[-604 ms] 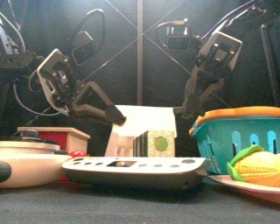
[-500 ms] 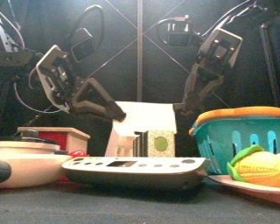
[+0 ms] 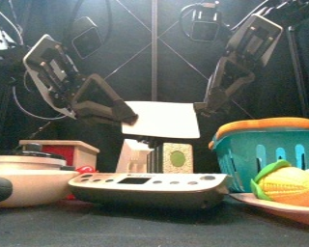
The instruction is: Cut sushi roll
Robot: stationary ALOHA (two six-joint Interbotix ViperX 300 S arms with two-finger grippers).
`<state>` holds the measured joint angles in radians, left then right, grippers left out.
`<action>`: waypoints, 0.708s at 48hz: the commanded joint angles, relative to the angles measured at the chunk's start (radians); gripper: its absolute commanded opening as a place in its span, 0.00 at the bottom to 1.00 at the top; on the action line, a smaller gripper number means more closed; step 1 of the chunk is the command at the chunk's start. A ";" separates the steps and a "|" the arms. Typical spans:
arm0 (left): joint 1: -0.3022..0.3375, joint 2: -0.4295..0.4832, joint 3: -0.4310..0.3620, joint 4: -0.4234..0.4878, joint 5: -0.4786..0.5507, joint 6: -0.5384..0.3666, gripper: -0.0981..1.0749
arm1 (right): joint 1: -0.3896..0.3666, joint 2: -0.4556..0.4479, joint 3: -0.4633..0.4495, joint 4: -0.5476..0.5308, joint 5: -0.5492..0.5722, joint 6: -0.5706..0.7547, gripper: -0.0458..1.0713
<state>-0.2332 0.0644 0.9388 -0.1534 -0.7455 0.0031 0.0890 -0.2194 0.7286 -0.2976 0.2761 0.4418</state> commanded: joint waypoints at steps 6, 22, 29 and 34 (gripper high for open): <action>-0.003 -0.009 -0.058 0.008 -0.034 0.005 0.34 | -0.015 -0.023 -0.017 -0.005 -0.023 0.005 0.47; -0.002 0.000 -0.055 0.008 -0.034 0.005 0.34 | -0.018 -0.012 -0.014 -0.006 -0.023 0.003 0.47; 0.003 0.009 -0.060 0.008 -0.034 0.006 0.34 | -0.020 -0.003 -0.014 -0.006 -0.023 0.003 0.47; 0.008 0.009 -0.058 0.008 -0.034 0.006 0.34 | -0.020 -0.002 -0.014 -0.006 -0.023 0.003 0.47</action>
<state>-0.2240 0.0859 0.9342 -0.1534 -0.7486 0.0046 0.0874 -0.2086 0.7302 -0.2991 0.2746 0.4418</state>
